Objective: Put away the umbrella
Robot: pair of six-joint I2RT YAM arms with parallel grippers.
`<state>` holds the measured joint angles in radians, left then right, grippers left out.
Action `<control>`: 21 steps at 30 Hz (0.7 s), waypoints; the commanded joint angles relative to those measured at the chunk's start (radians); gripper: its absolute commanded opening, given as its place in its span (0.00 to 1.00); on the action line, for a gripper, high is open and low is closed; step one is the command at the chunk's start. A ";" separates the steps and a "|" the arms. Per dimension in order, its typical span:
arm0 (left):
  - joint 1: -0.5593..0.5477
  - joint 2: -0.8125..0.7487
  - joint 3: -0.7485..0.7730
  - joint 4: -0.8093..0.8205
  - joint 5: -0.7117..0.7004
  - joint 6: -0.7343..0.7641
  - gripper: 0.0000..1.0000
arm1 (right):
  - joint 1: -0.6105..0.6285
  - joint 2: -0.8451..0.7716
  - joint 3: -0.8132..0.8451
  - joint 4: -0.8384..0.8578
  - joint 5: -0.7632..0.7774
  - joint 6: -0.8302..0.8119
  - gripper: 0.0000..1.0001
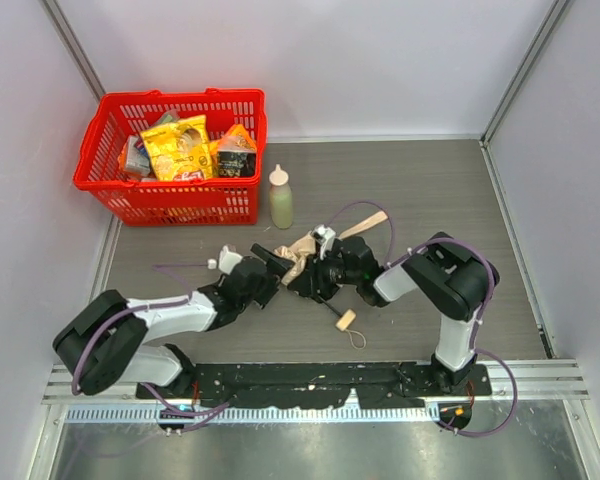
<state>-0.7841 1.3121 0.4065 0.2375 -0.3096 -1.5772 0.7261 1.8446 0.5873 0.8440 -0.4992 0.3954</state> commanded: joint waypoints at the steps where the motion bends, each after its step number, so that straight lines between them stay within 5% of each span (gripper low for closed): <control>1: 0.003 0.059 0.040 -0.053 -0.032 0.060 1.00 | -0.027 0.122 -0.044 -0.100 -0.189 0.132 0.01; 8: 0.003 0.249 0.147 -0.189 -0.079 0.062 0.97 | -0.047 0.180 -0.026 -0.066 -0.252 0.175 0.01; 10: 0.003 0.298 0.123 -0.117 -0.065 0.071 0.80 | -0.048 0.179 -0.024 -0.072 -0.249 0.174 0.01; 16: 0.003 0.280 0.034 0.025 -0.042 0.109 0.08 | -0.054 0.137 -0.040 -0.098 -0.225 0.165 0.01; 19: 0.003 0.237 0.022 -0.003 -0.017 0.114 0.00 | -0.053 0.067 -0.029 -0.207 -0.150 0.120 0.01; 21: 0.003 0.207 0.017 -0.033 0.003 0.112 0.00 | -0.054 -0.003 -0.012 -0.308 -0.078 0.109 0.11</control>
<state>-0.7803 1.5360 0.4805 0.3954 -0.3454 -1.5417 0.6521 1.9106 0.6041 0.9146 -0.6540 0.5323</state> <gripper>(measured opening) 0.258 0.463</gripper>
